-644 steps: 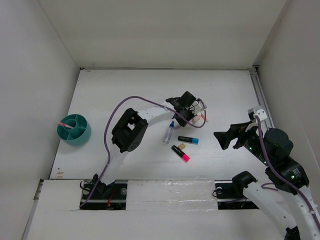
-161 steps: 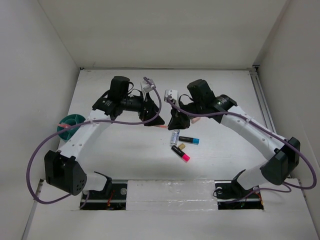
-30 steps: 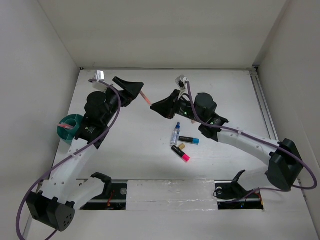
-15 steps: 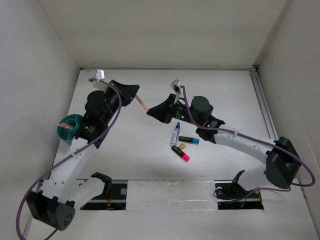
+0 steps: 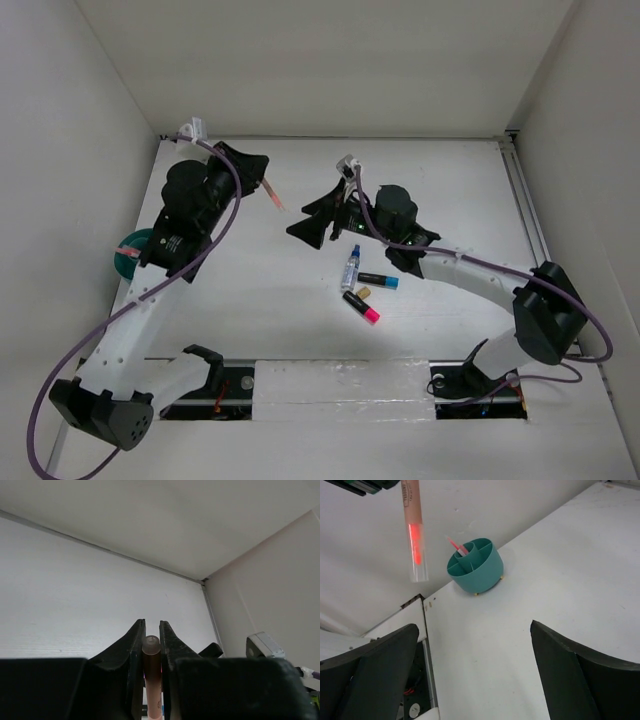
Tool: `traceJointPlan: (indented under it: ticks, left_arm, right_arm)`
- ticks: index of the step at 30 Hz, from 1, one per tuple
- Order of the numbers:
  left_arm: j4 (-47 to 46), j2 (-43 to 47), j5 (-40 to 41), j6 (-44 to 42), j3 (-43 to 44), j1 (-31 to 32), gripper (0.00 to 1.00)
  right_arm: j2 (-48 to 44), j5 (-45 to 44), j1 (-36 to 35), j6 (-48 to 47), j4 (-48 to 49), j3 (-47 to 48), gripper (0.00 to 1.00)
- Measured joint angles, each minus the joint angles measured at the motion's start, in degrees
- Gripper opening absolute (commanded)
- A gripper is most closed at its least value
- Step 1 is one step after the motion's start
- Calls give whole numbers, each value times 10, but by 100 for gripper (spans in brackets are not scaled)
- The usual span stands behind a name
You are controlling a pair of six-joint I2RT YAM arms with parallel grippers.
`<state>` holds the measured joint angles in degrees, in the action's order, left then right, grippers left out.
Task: Sort the stationery into containers
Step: Place the pen in the storage box.
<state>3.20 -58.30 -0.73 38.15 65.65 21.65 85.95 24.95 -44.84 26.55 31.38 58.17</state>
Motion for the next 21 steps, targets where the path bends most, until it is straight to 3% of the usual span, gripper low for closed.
traceJointPlan:
  ticks: [6, 12, 17, 21]
  left_arm:
    - [59, -17, 50, -59, 57, -43, 0]
    - [122, -103, 243, -161, 123, -70, 0]
    - [95, -98, 350, -259, 59, -76, 0]
    - [60, -76, 360, -312, 4, -134, 0]
  right_arm:
    - [-10, 12, 36, 0, 6, -19, 100]
    - [-59, 21, 74, -2, -11, -89, 100]
    - [-92, 28, 76, -12, -23, -107, 100]
    - [-98, 44, 76, -14, -24, -119, 100]
